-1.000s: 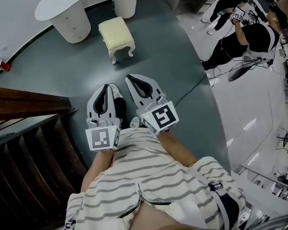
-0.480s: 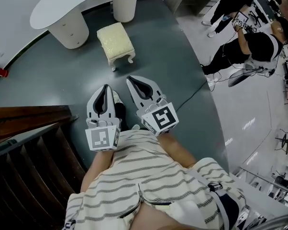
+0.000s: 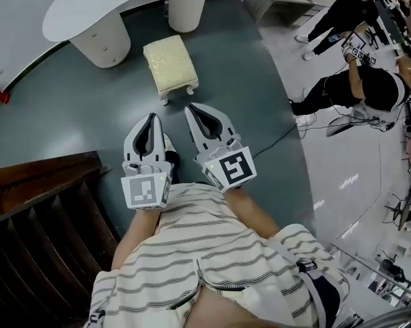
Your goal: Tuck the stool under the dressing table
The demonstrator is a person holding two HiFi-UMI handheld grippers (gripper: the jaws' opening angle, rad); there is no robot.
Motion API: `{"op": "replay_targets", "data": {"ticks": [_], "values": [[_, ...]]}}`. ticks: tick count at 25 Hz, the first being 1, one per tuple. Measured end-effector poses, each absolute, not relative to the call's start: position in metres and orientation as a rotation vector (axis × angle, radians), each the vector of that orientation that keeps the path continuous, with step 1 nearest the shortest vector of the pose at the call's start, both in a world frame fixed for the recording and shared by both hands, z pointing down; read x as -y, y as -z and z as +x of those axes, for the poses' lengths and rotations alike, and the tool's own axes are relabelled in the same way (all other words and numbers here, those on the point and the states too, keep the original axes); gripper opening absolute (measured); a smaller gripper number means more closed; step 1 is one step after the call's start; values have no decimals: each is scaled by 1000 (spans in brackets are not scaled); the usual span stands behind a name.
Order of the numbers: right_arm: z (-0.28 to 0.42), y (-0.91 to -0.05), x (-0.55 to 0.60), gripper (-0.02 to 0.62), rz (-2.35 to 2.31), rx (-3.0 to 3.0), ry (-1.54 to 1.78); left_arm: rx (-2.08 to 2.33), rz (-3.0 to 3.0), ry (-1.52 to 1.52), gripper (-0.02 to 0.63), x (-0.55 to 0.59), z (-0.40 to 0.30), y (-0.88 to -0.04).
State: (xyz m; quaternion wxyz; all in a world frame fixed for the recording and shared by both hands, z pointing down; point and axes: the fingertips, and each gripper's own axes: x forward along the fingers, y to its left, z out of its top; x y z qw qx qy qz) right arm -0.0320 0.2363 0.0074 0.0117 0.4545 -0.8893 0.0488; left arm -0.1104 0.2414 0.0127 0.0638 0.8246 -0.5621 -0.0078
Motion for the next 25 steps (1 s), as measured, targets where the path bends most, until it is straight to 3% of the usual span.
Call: {"op": "replay_targets", "data": {"ticks": [25], "values": [[-51, -14, -57, 12, 1498, 2641, -236, 1564, 2501, -76, 6, -57, -131, -24]]}}
